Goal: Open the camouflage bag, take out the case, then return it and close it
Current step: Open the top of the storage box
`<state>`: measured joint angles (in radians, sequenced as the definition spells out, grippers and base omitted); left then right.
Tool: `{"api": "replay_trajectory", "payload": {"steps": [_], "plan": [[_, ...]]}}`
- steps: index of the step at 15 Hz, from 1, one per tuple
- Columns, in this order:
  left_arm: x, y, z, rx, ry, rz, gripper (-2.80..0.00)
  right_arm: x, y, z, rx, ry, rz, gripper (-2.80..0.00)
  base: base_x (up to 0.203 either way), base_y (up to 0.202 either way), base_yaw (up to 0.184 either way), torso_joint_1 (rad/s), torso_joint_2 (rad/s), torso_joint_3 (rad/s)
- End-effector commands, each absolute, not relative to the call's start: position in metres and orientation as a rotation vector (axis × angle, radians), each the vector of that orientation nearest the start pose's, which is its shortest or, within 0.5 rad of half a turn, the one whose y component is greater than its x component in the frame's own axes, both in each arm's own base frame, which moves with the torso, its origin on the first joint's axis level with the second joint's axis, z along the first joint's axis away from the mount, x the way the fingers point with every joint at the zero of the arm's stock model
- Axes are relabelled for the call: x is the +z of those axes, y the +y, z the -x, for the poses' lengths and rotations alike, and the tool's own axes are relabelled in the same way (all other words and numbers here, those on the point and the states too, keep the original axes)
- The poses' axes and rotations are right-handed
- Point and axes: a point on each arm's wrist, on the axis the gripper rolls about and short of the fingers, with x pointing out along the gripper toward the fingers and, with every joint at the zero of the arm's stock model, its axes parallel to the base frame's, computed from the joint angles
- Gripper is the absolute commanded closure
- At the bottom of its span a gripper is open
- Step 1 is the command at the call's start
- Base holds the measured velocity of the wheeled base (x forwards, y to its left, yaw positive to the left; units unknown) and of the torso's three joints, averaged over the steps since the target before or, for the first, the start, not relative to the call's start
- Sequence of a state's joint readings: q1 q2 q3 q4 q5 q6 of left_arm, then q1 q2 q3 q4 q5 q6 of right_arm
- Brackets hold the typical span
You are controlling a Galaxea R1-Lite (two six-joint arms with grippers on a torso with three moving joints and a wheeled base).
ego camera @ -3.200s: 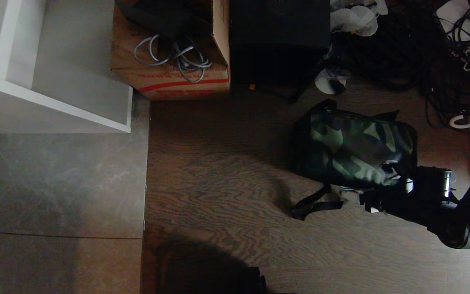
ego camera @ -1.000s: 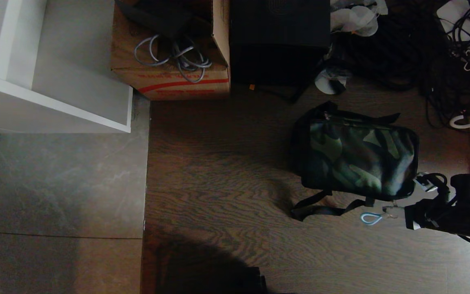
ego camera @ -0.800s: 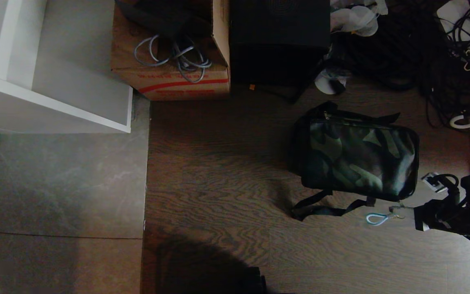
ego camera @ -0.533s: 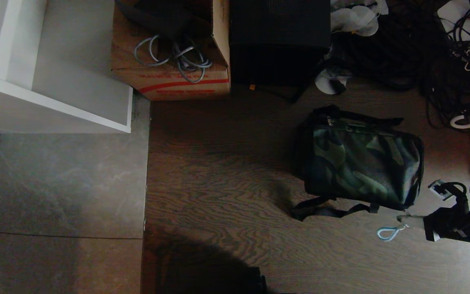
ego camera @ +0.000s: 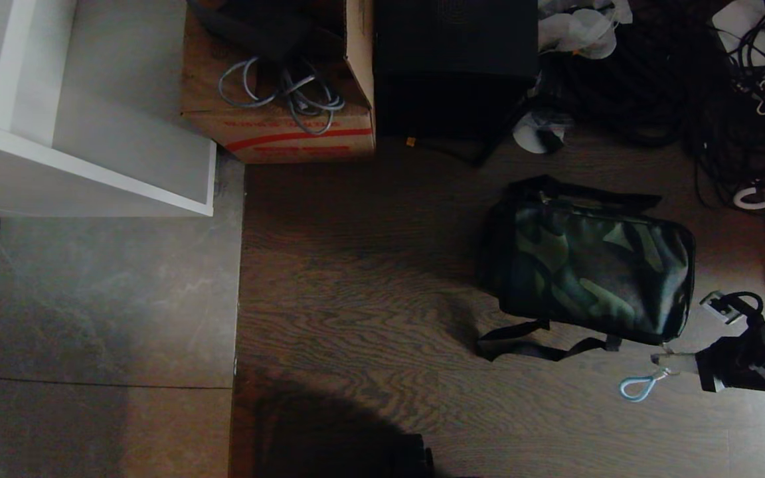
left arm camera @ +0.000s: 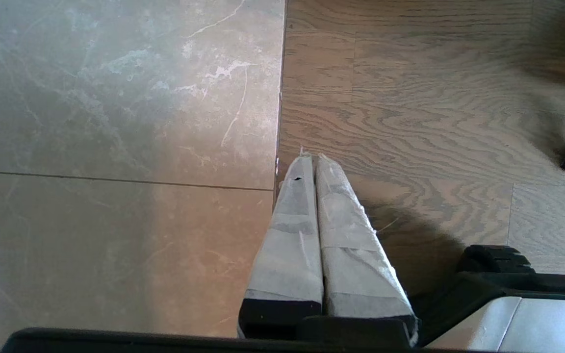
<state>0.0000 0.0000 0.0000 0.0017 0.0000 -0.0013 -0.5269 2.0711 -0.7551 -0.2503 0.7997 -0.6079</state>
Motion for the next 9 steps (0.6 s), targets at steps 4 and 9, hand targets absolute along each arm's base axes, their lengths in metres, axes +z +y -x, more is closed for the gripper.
{"api": "replay_trajectory", "payload": {"steps": [4, 9], "plan": [[0.075, 0.000, 0.023, 0.000, 0.003, 0.002, 0.00, 0.036, -0.135, -0.248, 0.487, 0.804, -0.199, 0.00, 0.000, 0.000, 0.000, 0.000, 0.00, 0.000], [0.075, 0.000, 0.023, 0.000, 0.003, 0.002, 0.00, 0.018, -0.155, -0.271, 0.452, 0.706, -0.077, 0.00, 0.000, 0.000, 0.000, 0.000, 0.00, 0.000]]}}
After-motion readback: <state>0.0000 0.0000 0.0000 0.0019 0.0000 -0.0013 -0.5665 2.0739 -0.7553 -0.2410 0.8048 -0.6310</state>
